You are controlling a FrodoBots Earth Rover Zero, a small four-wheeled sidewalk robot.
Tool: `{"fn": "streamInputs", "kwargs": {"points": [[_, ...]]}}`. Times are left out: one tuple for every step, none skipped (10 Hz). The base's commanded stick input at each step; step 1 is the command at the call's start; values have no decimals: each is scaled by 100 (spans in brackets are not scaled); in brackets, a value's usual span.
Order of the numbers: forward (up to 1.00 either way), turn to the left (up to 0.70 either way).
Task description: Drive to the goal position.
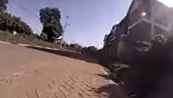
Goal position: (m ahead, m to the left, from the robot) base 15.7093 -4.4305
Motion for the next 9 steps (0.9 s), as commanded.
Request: {"fn": "streamInputs", "kwargs": {"points": [[100, 0], [100, 0], [100, 0], [100, 0], [100, 0], [100, 0], [100, 0], [100, 0], [100, 0]]}}
